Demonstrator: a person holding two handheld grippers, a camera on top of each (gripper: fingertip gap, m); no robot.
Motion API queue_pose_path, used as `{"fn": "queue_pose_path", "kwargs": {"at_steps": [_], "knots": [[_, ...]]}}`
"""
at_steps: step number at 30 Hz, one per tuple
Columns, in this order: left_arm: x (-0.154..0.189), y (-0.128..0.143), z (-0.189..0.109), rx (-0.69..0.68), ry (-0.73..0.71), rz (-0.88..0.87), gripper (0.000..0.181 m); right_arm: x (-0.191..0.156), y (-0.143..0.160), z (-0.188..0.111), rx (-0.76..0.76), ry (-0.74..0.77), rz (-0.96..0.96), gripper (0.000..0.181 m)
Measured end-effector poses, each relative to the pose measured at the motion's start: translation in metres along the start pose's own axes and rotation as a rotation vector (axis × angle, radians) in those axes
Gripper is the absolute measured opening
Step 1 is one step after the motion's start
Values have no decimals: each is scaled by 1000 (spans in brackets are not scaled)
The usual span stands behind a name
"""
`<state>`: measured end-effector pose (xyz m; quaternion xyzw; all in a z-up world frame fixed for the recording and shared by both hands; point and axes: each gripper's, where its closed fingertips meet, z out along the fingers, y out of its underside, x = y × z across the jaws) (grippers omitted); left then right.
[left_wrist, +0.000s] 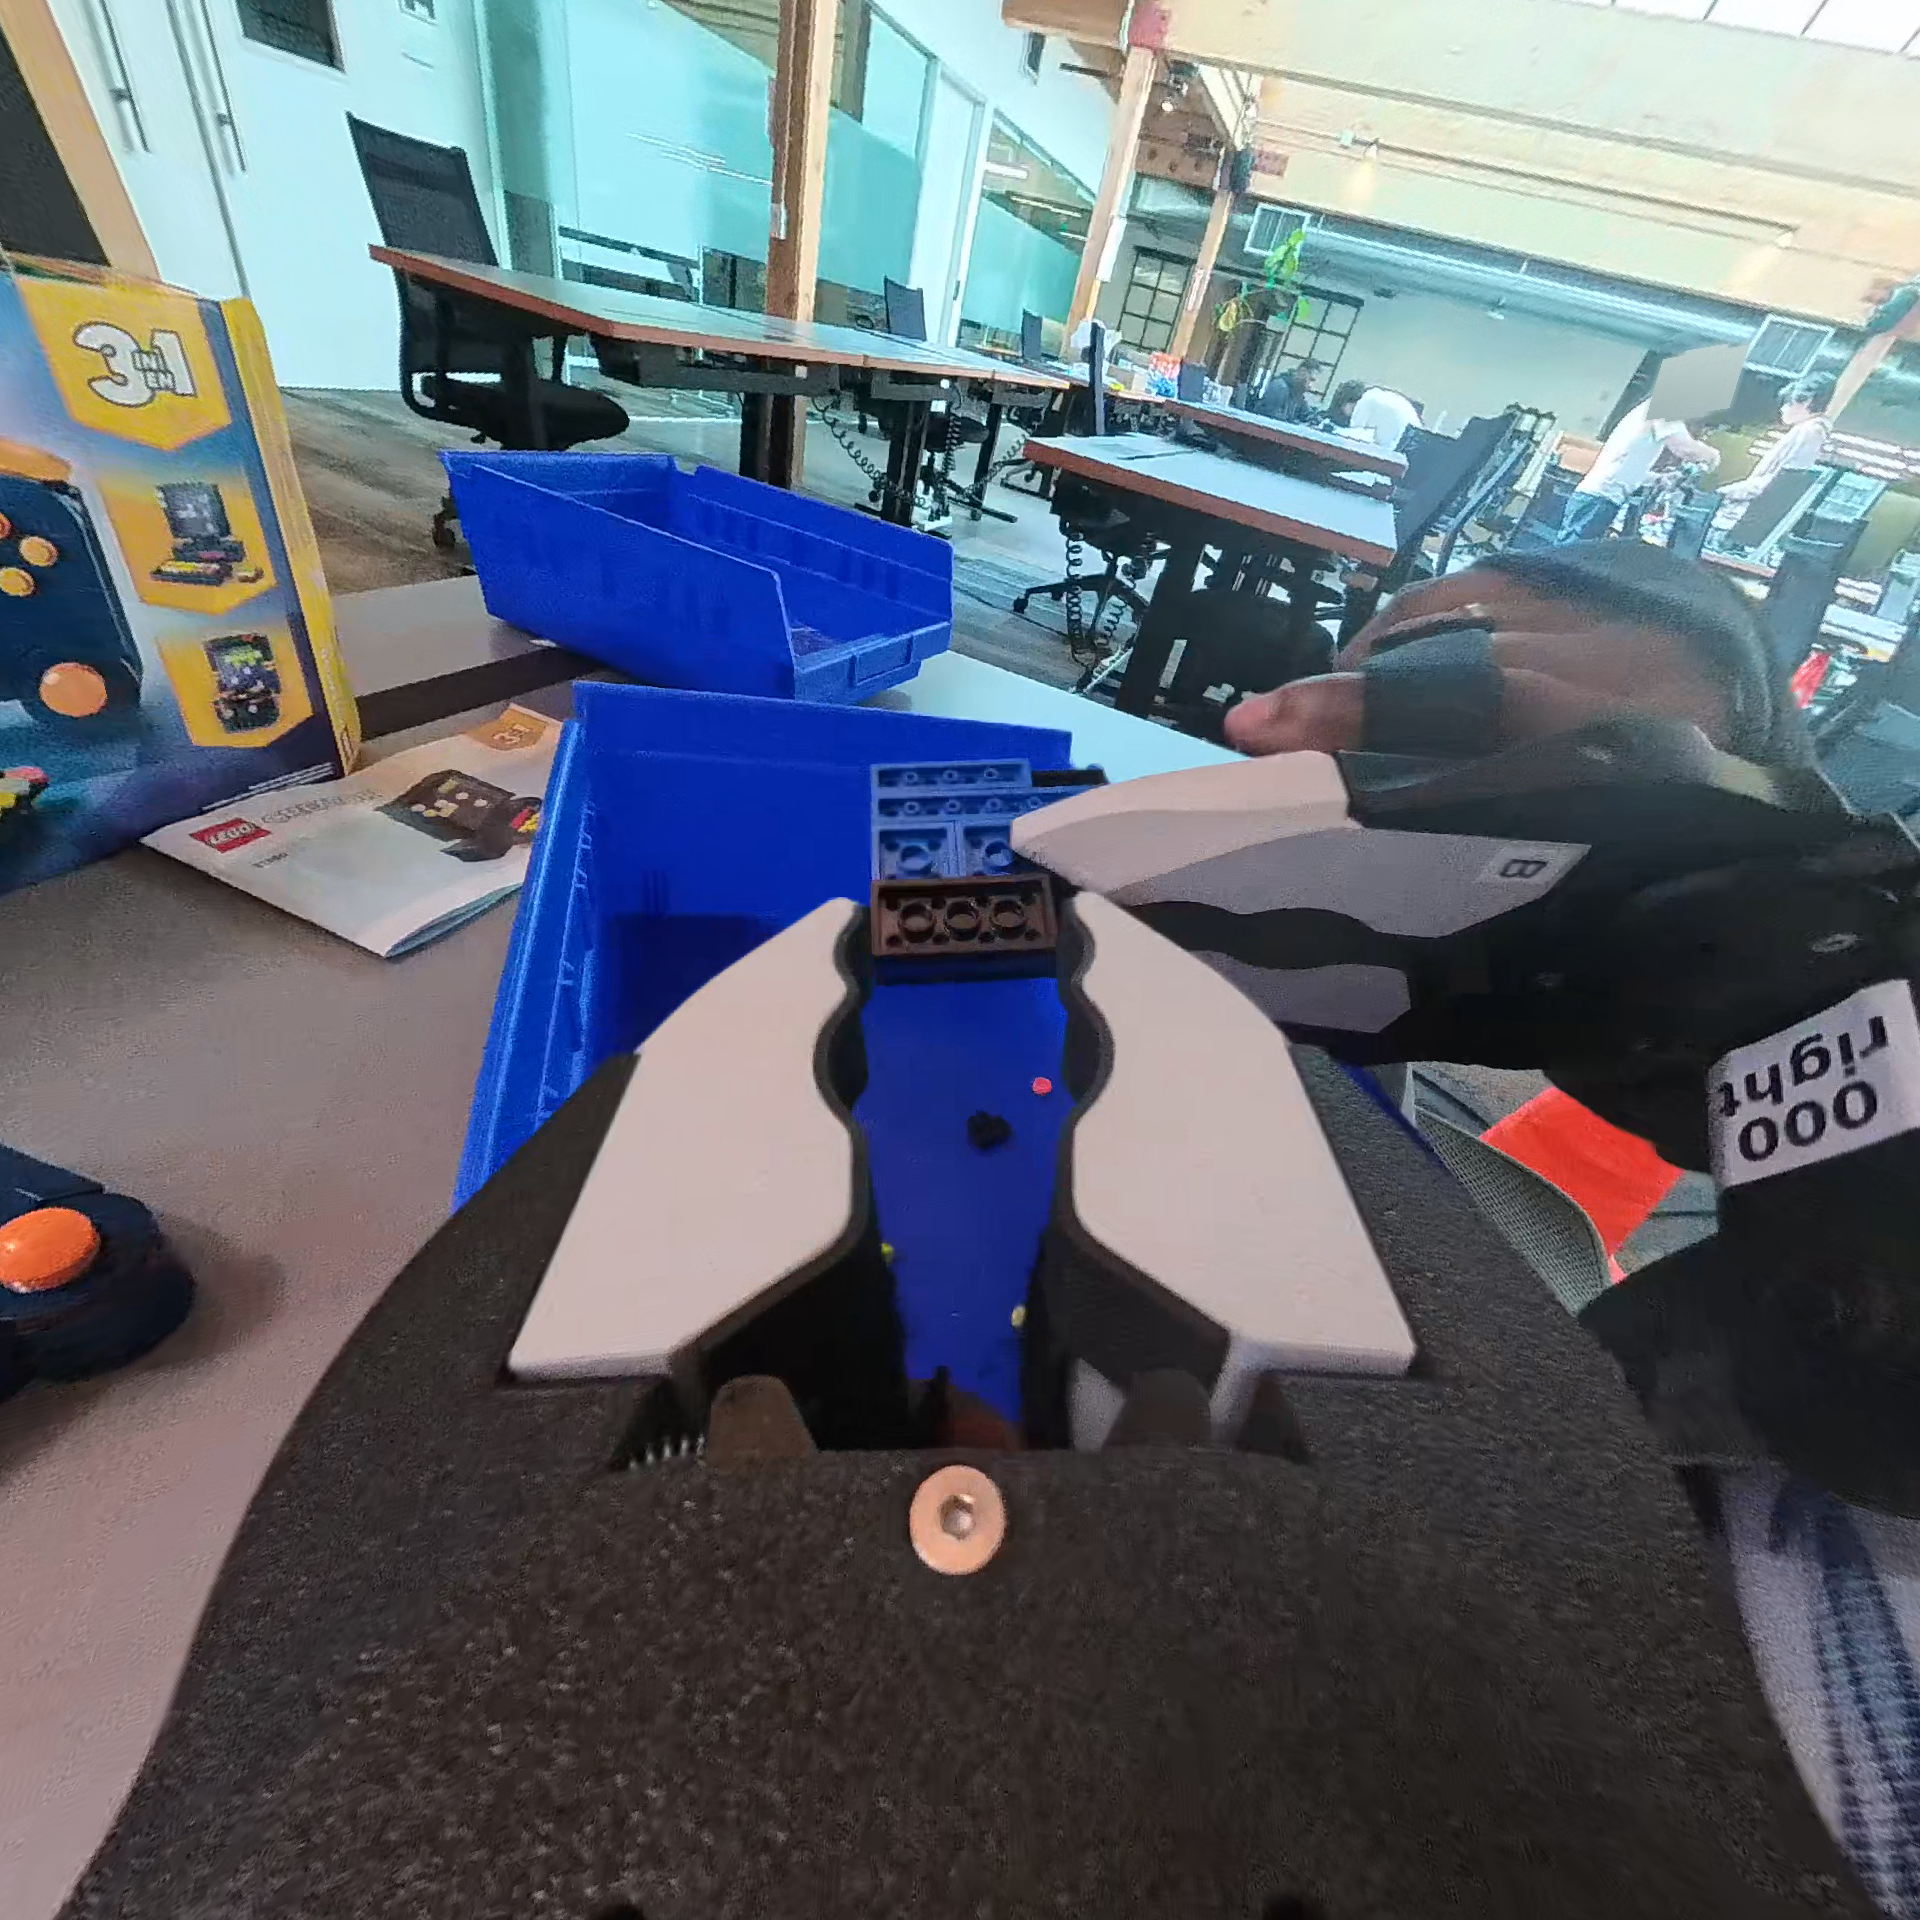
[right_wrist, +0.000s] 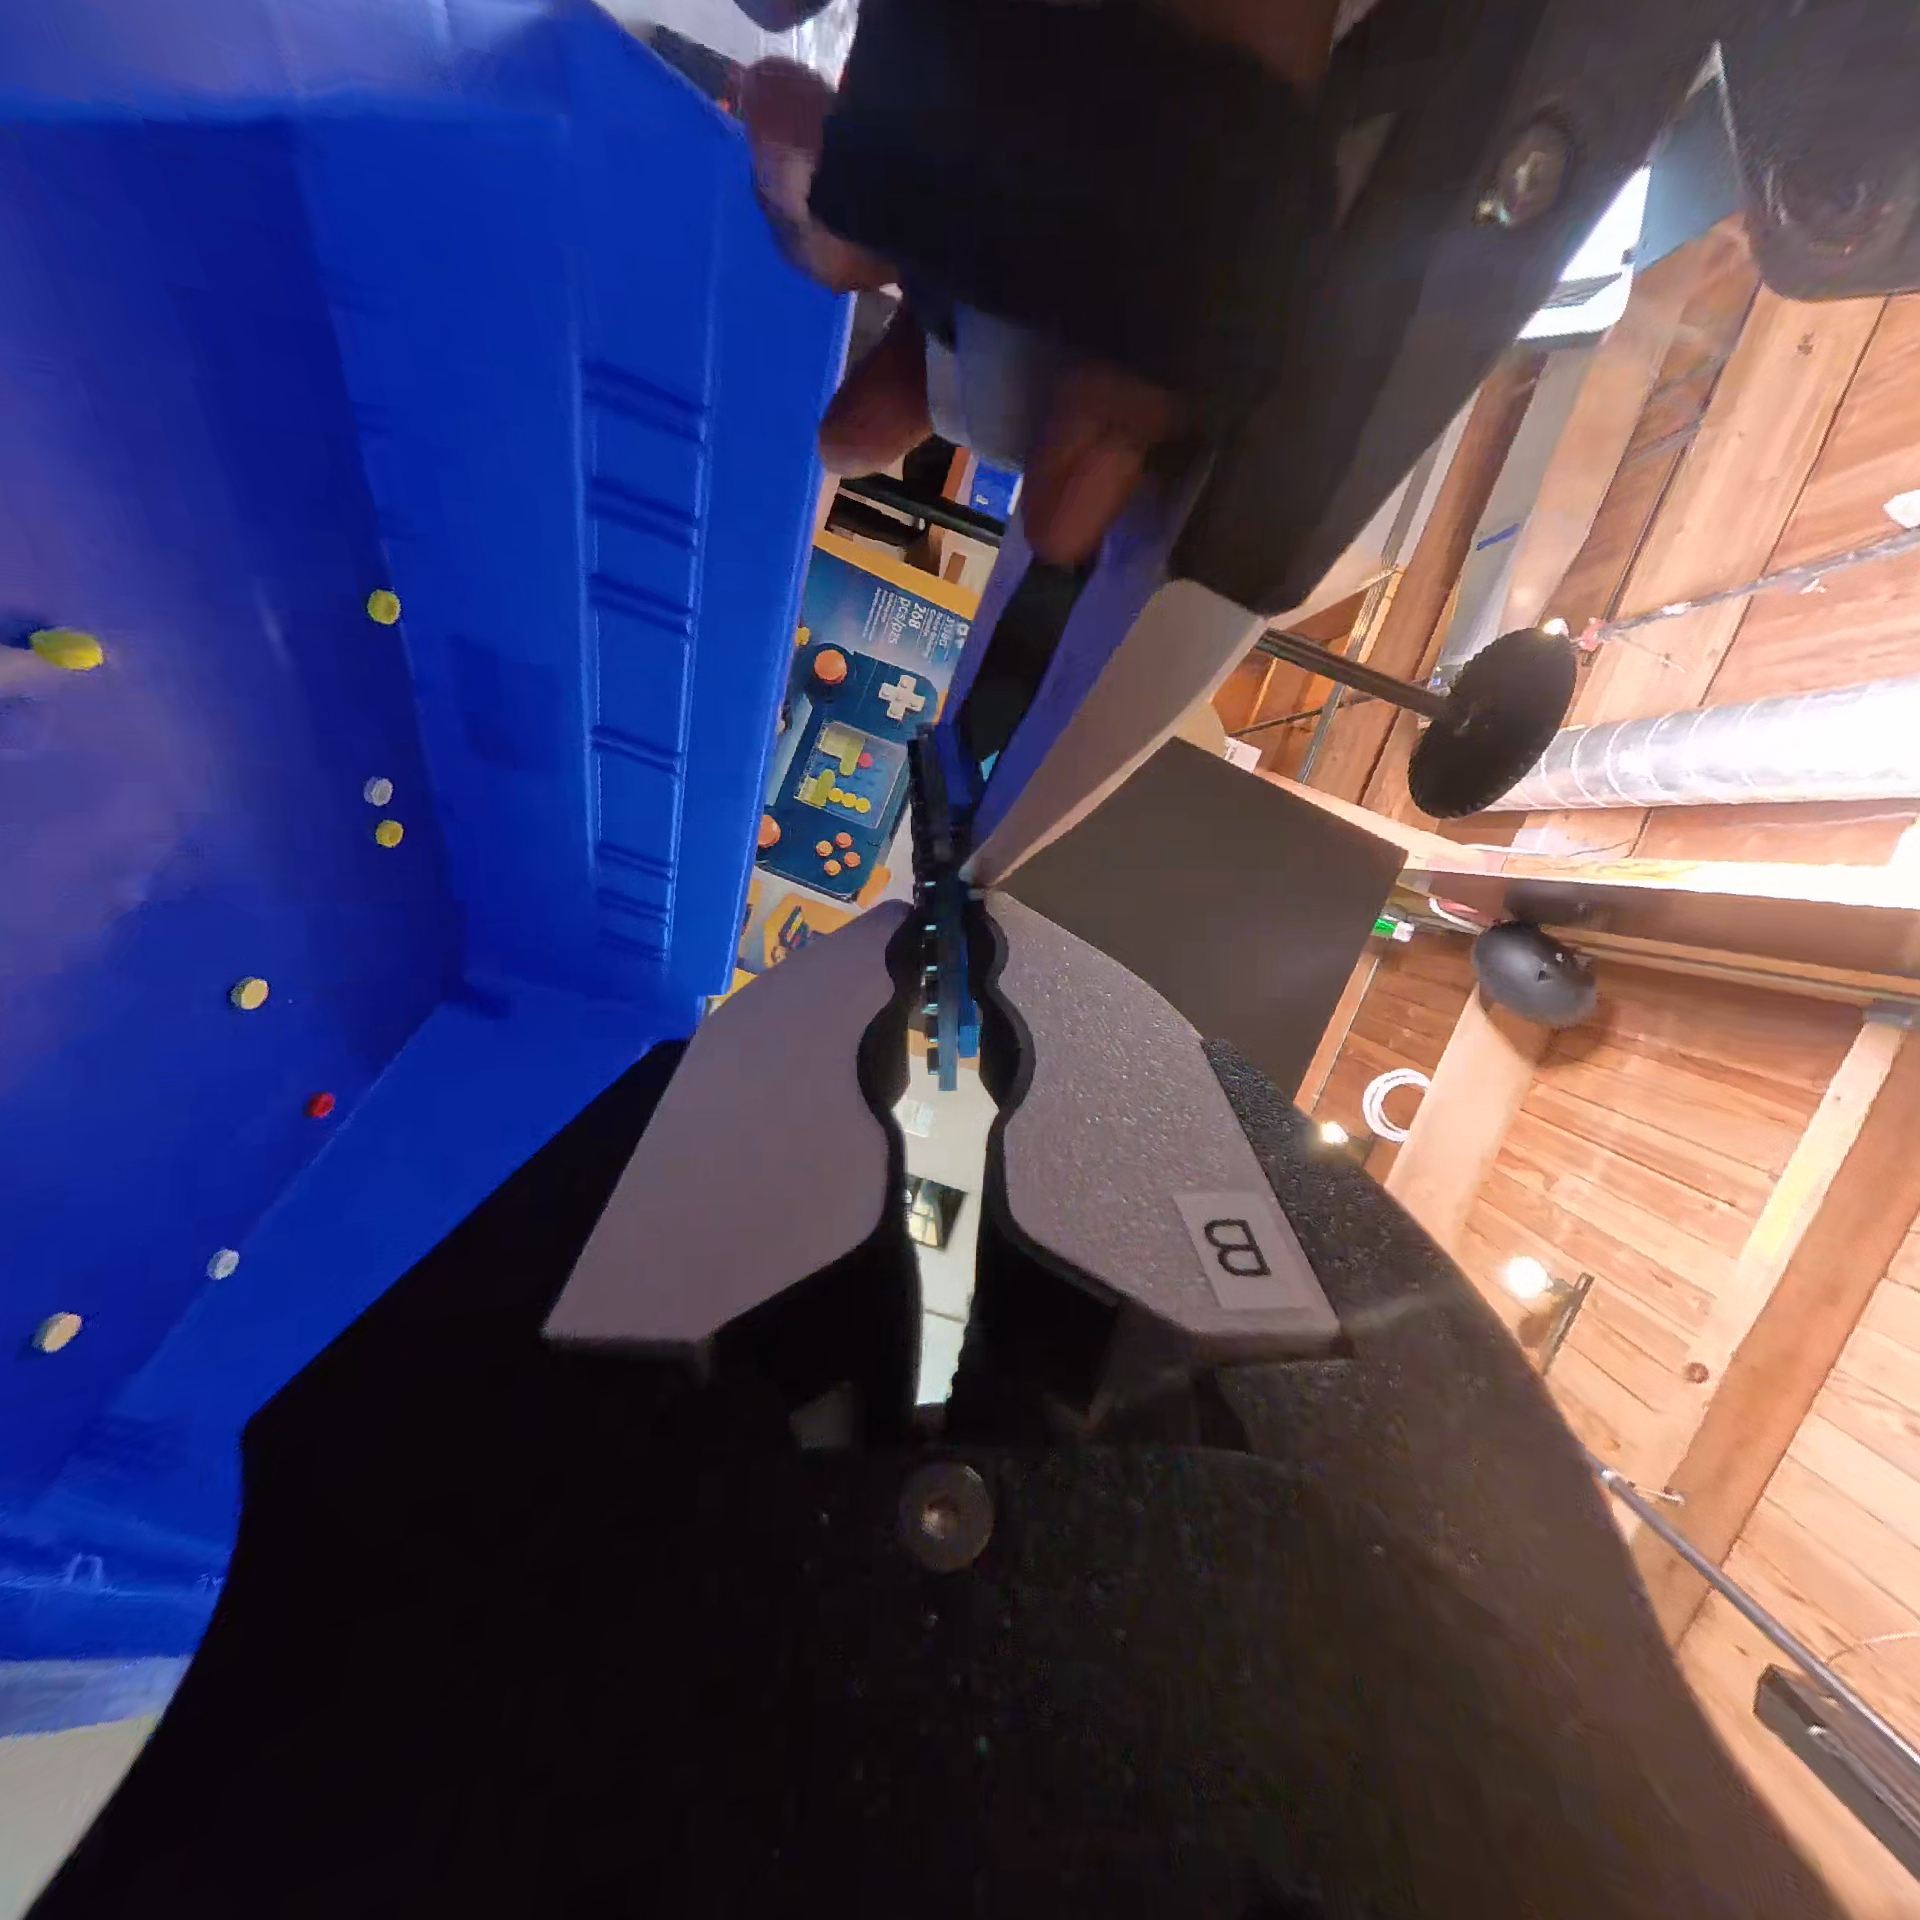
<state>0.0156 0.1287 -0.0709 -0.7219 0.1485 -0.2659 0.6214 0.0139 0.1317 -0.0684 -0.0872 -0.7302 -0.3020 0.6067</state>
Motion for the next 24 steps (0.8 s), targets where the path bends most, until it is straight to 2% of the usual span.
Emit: {"fn": "queue_pose_path", "kwargs": {"at_steps": [3, 7, 9, 10, 11, 12, 13, 14, 15, 16, 18, 20, 22, 24], "knots": [[1, -1, 3, 20, 8, 57, 33, -3, 2, -1, 10, -24, 17, 8], [4, -1, 0, 103, 9, 131, 32, -12, -4, -5, 90, -174, 231, 10], [5, -2, -3, 96, 10, 169, 32, -17, -7, -5, 113, -214, 266, 10], [18, -5, -6, 124, 93, 235, 0, -28, -11, -6, 129, -283, 241, 8], [26, -30, -12, 292, 80, 249, 0, -67, -33, -17, 223, -551, 221, 8], [23, -43, -15, 299, 8, 300, 0, -81, -48, -18, 258, -592, 243, 8], [7, -48, -14, 231, -93, 392, 0, -66, -39, -8, 235, -425, 160, 7], [-11, -47, -18, 200, -154, 395, 0, -50, -12, 3, 126, -315, 124, 8], [-22, -38, -20, 159, -114, 314, 0, -41, 12, 7, 61, -331, 253, 8], [-26, -30, -23, 140, -60, 250, 0, -30, 22, 5, 91, -309, 356, 7], [-29, -24, -26, 145, -30, 205, 7, -17, 37, 3, 73, -211, 295, 8], [-27, -9, -19, 43, -11, 194, 21, -21, 38, 5, 57, -215, 244, 8], [-20, -2, -7, 13, 10, 216, 34, -24, 32, 5, 80, -217, 239, 8], [-11, 0, -2, -5, 45, 230, 37, -23, 29, 3, 89, -209, 226, 8]]}}
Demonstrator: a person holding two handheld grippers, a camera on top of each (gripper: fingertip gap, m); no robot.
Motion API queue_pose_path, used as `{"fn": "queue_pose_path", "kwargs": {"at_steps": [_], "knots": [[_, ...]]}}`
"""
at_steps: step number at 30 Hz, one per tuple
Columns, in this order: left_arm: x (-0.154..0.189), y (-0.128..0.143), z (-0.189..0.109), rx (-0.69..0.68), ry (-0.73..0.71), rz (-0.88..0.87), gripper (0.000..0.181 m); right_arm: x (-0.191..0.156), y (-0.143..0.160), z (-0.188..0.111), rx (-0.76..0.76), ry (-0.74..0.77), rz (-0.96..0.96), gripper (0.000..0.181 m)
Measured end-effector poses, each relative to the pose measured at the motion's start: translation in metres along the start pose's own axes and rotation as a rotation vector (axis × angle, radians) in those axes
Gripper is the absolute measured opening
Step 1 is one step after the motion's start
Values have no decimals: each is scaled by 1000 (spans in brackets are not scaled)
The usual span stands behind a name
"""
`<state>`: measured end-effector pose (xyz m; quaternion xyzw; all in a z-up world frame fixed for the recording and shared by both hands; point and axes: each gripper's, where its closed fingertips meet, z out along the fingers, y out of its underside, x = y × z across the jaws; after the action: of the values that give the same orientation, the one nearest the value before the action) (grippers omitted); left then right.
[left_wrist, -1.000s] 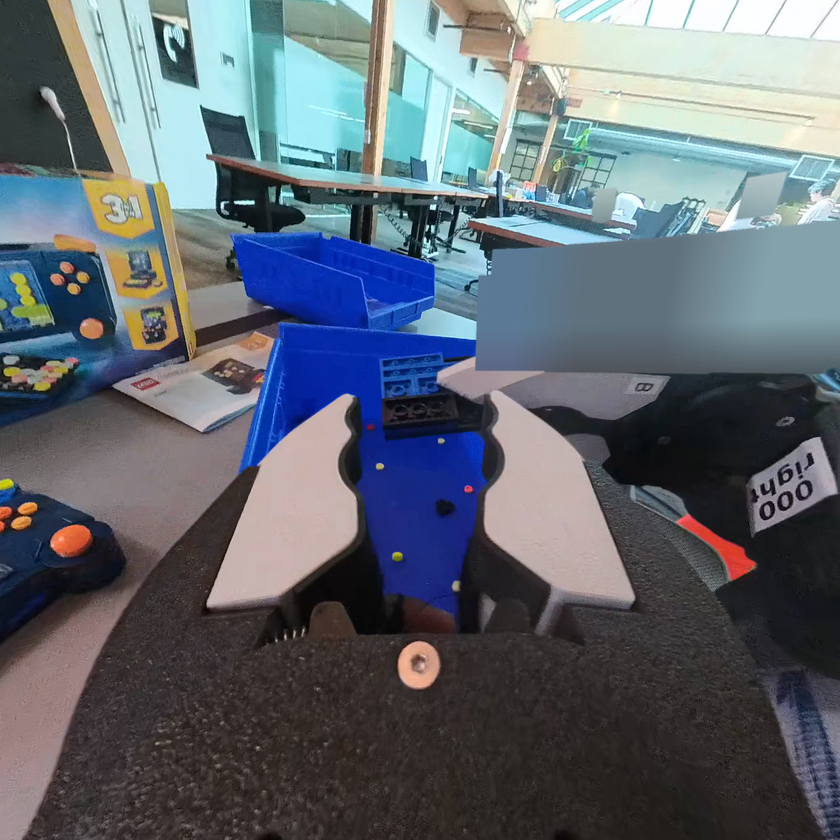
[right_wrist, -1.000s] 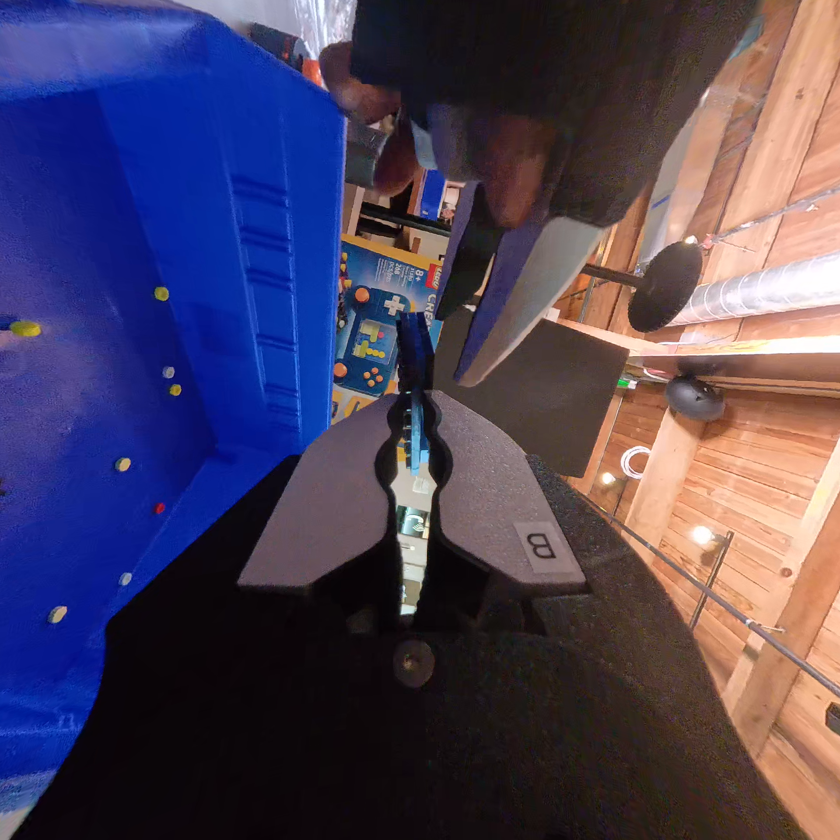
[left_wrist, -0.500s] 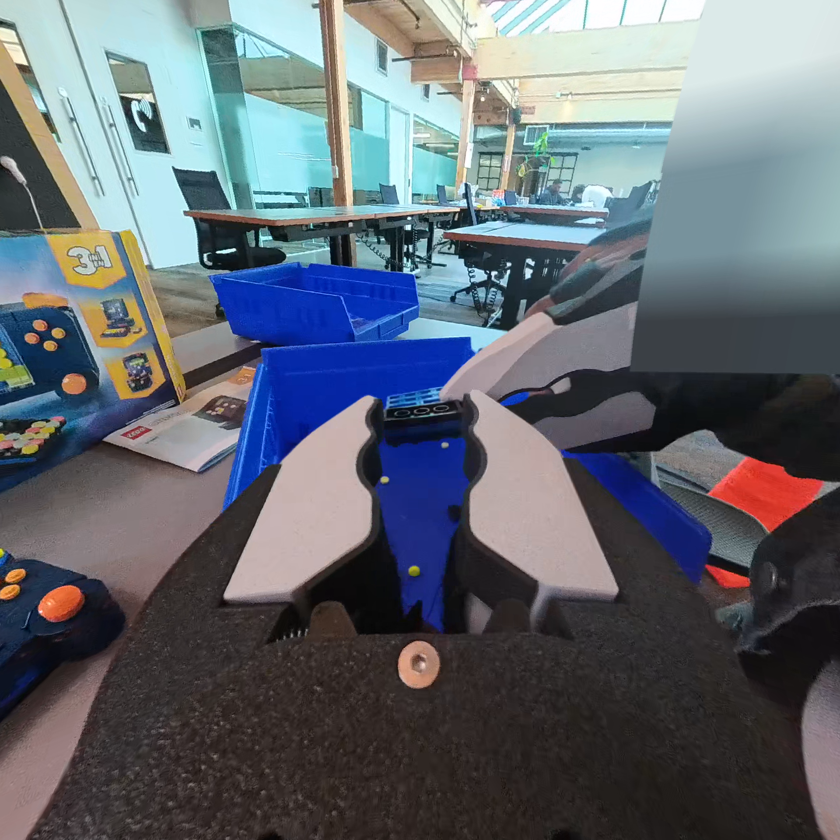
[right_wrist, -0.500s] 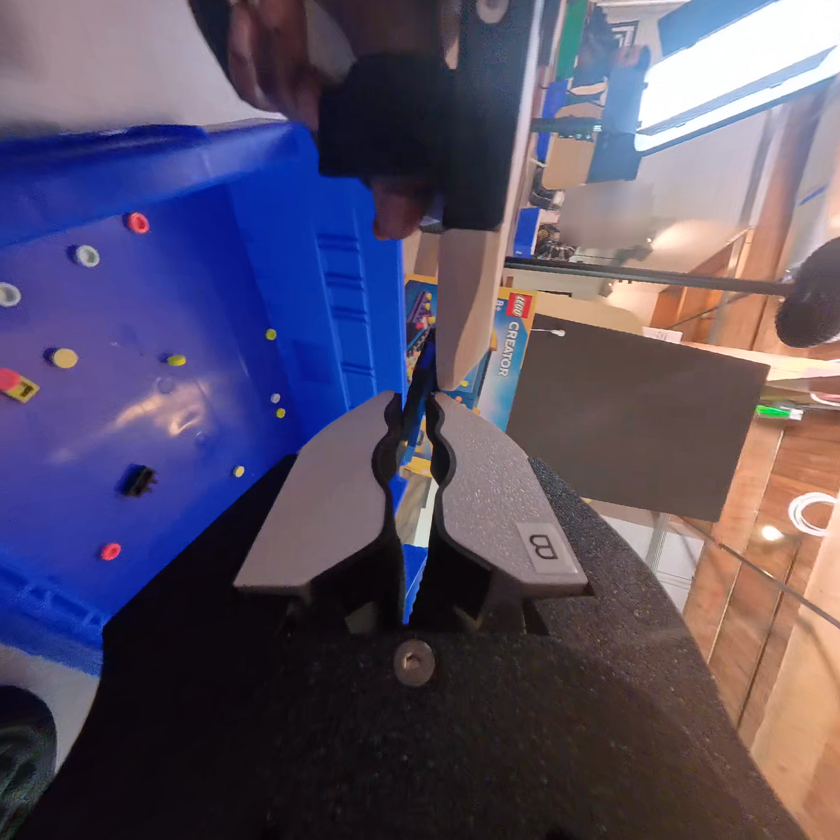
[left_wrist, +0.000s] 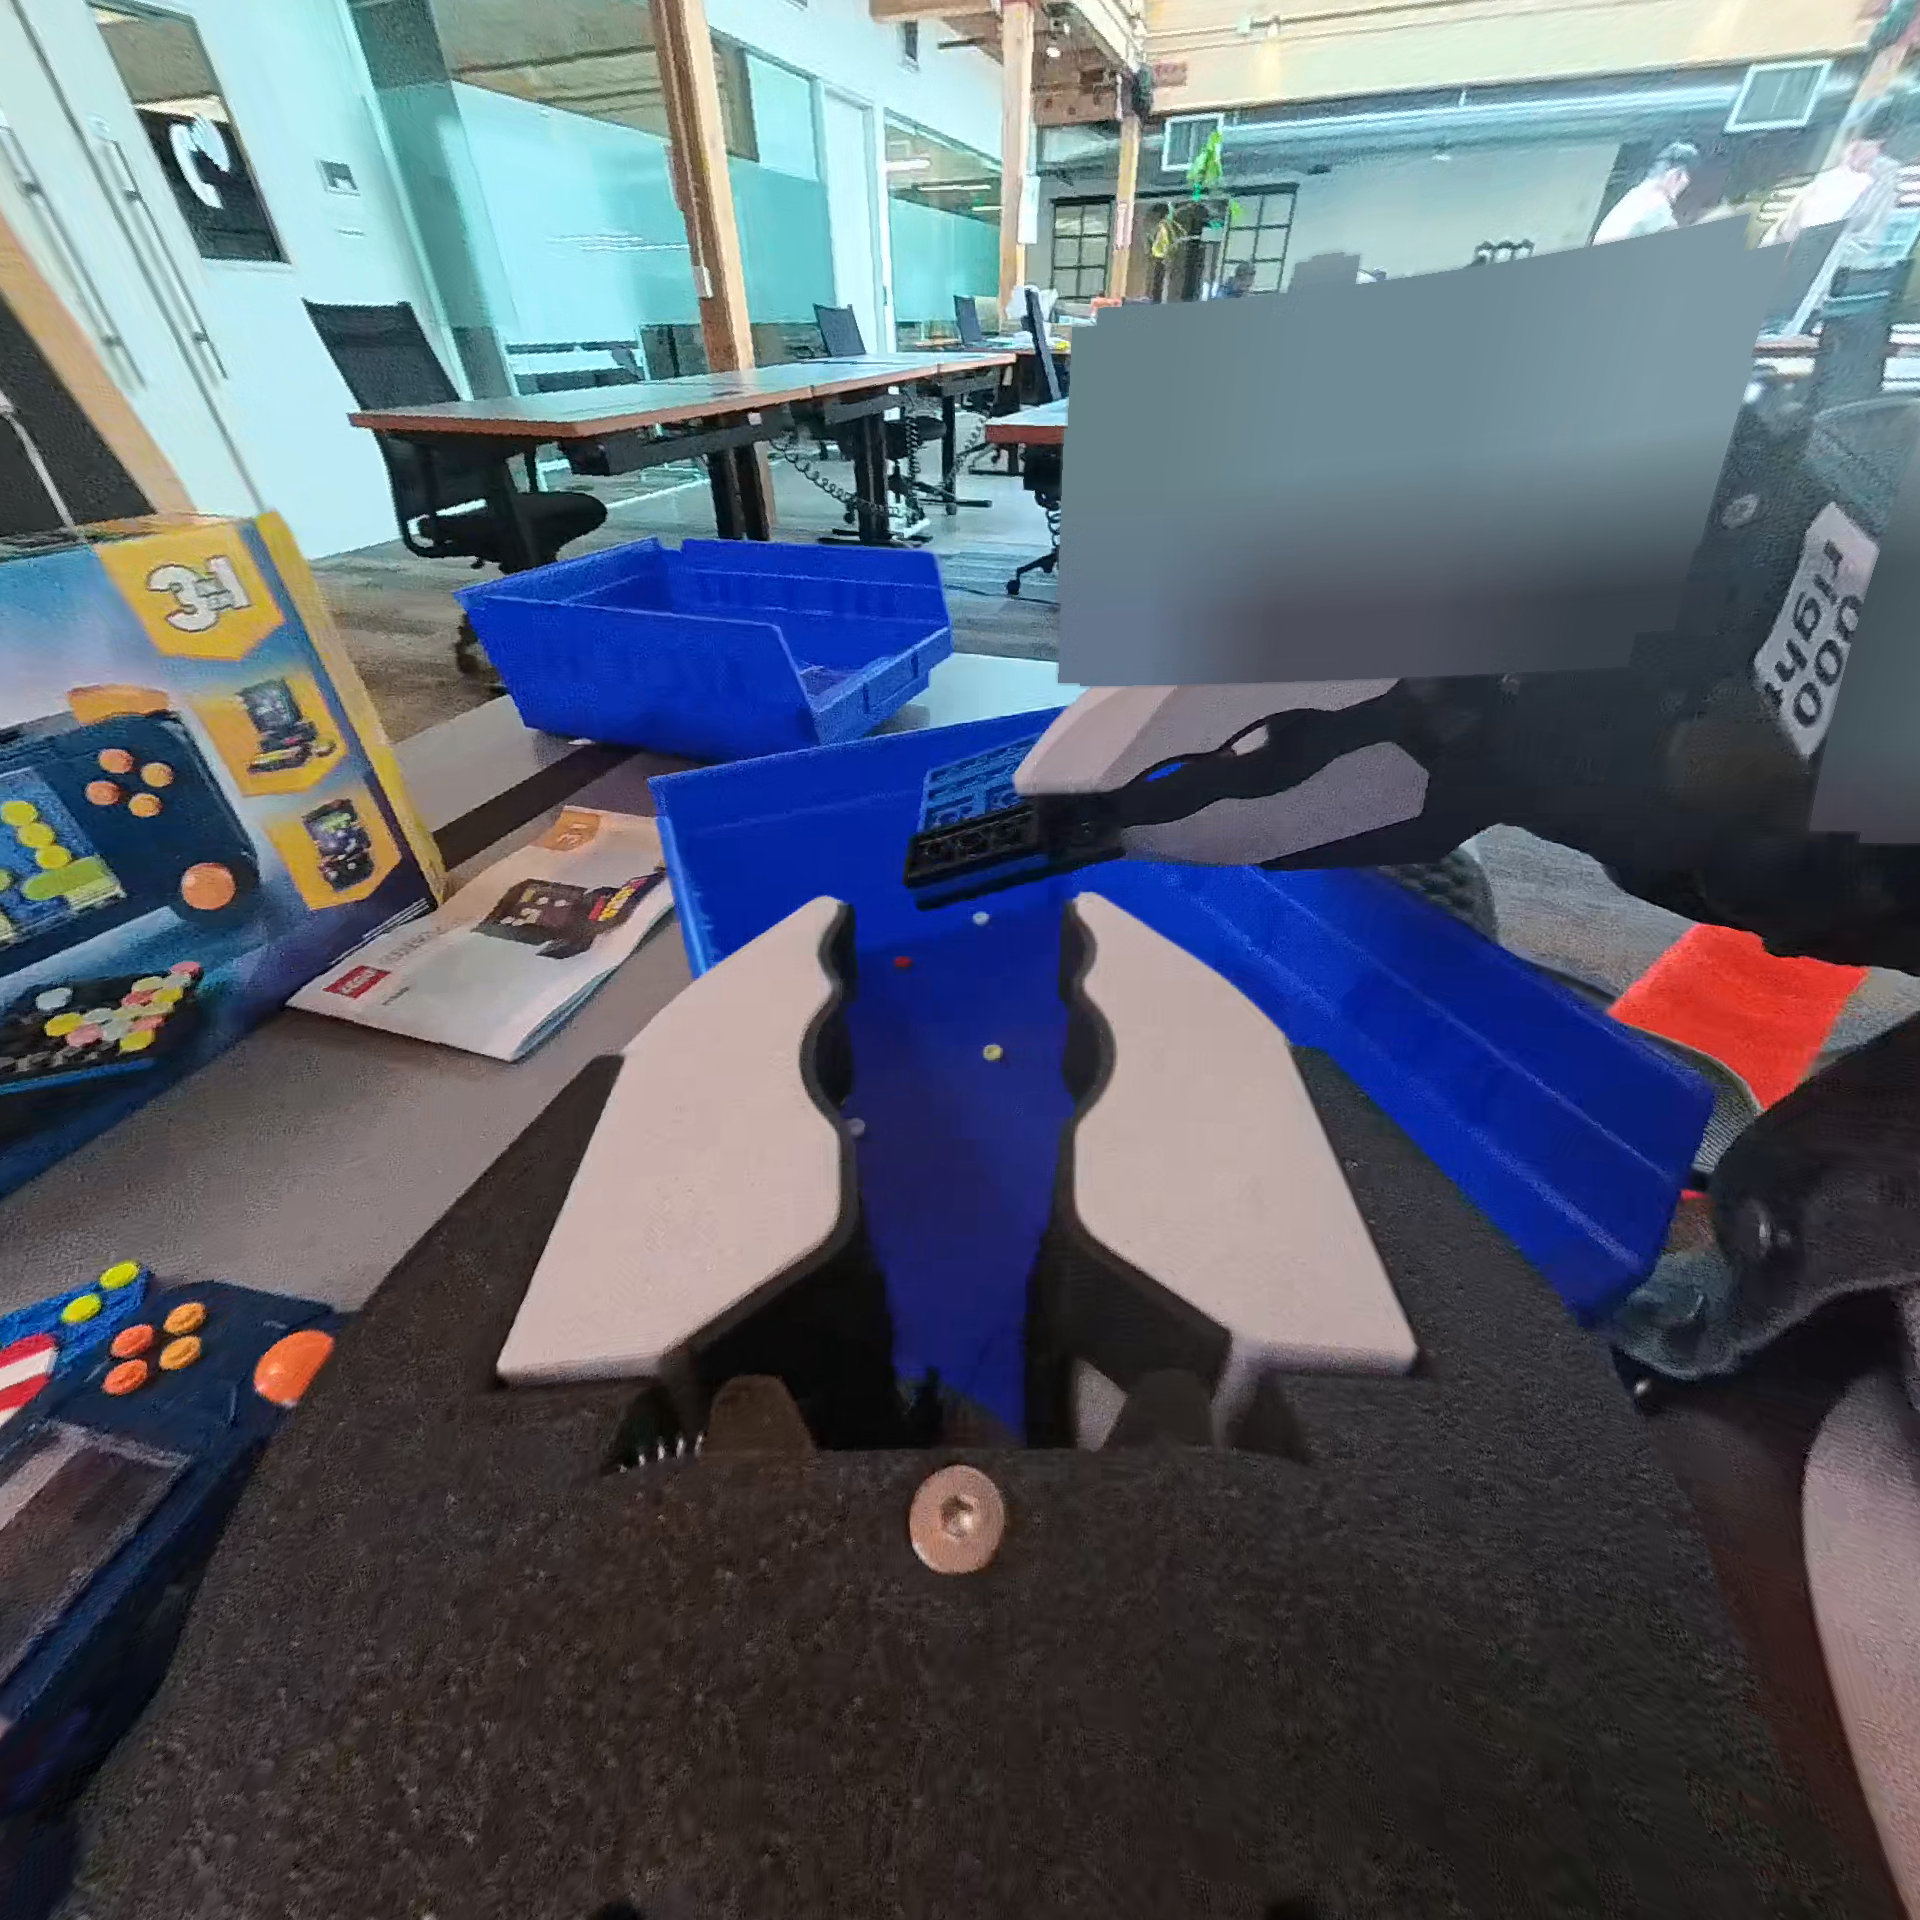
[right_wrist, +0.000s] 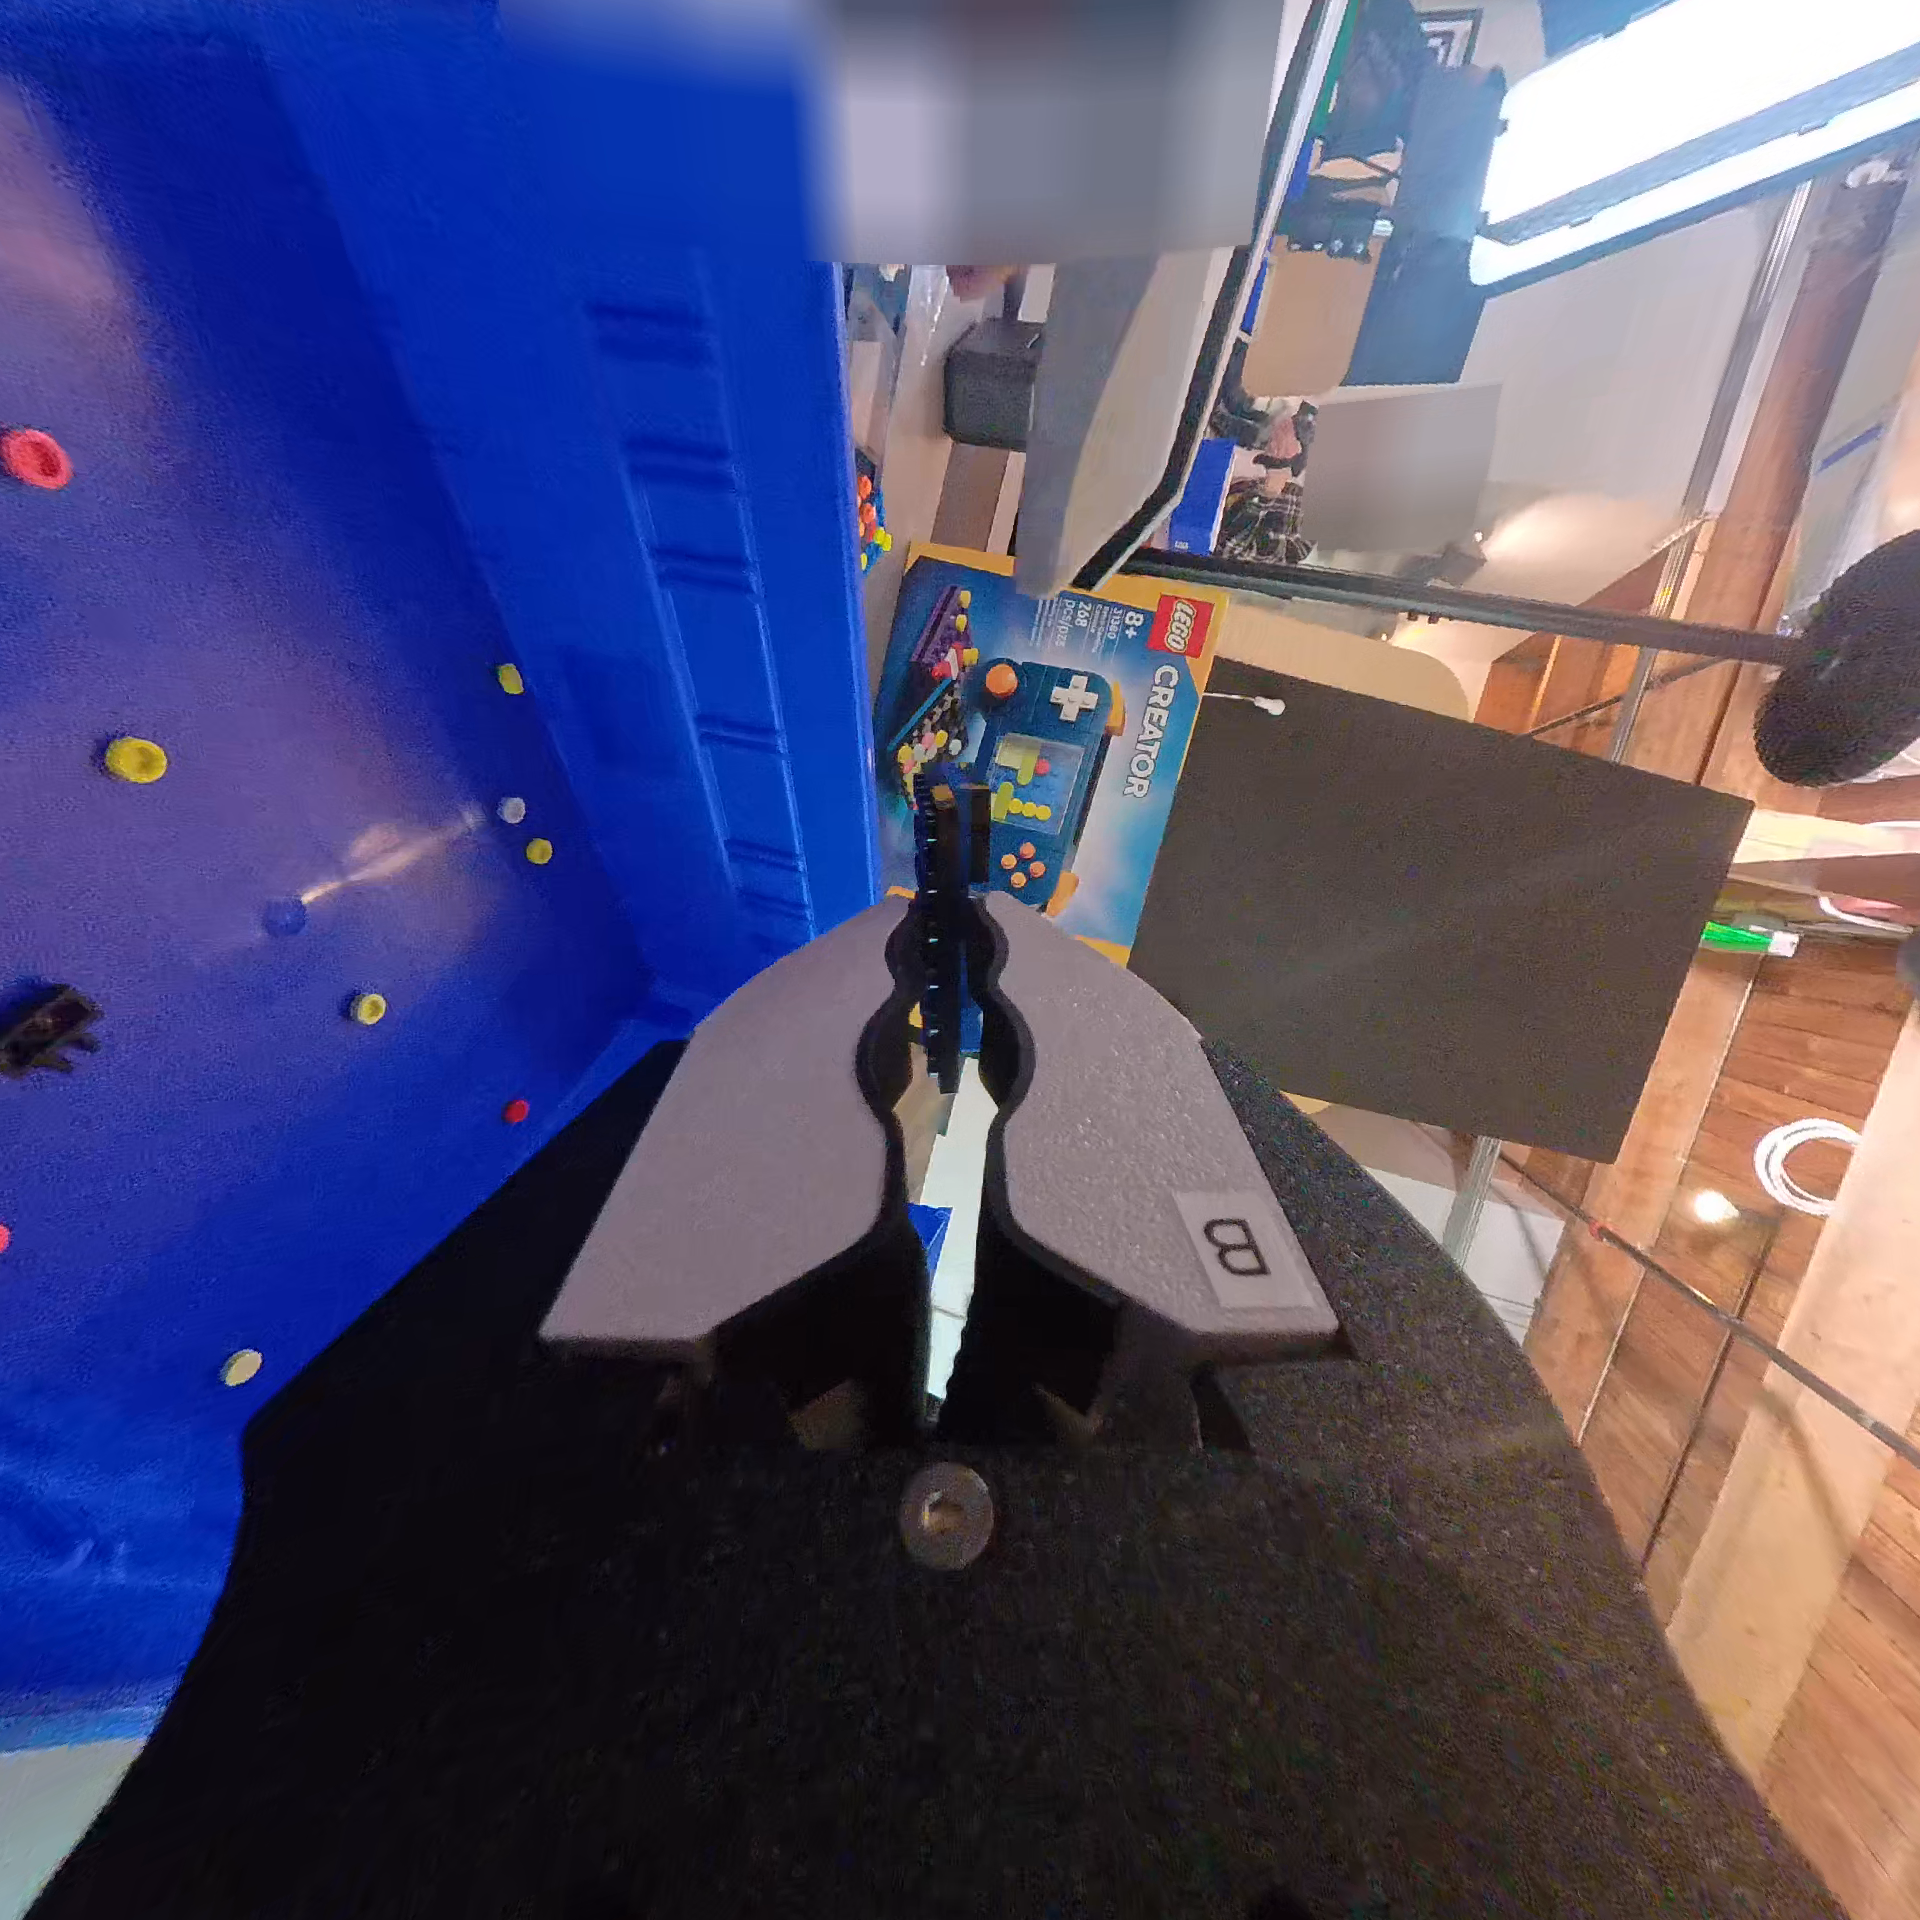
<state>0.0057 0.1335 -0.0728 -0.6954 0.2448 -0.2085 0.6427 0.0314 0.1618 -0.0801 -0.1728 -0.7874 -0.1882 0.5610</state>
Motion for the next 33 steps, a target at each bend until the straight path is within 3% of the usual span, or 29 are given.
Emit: {"fn": "queue_pose_path", "kwargs": {"at_steps": [6, 10, 16, 19, 22, 26, 28, 31, 33], "knots": [[10, -7, 10, -78, 162, -196, 44, 4, -15, -10, 7, 49, -210, 8], [18, 5, 18, -217, 230, -183, 47, 4, -24, -13, 17, 36, -372, 8], [26, 2, 16, -199, 274, -118, 33, 2, -26, -18, 45, 20, -544, 8], [30, -5, 11, -136, 269, -84, 33, 5, -29, -23, 79, 25, -521, 9], [31, -13, 6, -107, 267, -136, 33, 11, -33, -24, 105, 37, -372, 11], [47, -13, 5, -127, 324, -153, 33, 11, -21, -11, 1, 50, -392, 13], [46, -10, 7, -146, 275, -84, 33, 5, -17, -7, -2, 8, -367, 10], [41, -23, 6, -53, 243, -107, 33, 15, -15, -6, -7, 54, -311, 9], [35, -29, 6, -6, 171, -18, 33, 15, -13, -3, -22, 44, -295, 9]]}}
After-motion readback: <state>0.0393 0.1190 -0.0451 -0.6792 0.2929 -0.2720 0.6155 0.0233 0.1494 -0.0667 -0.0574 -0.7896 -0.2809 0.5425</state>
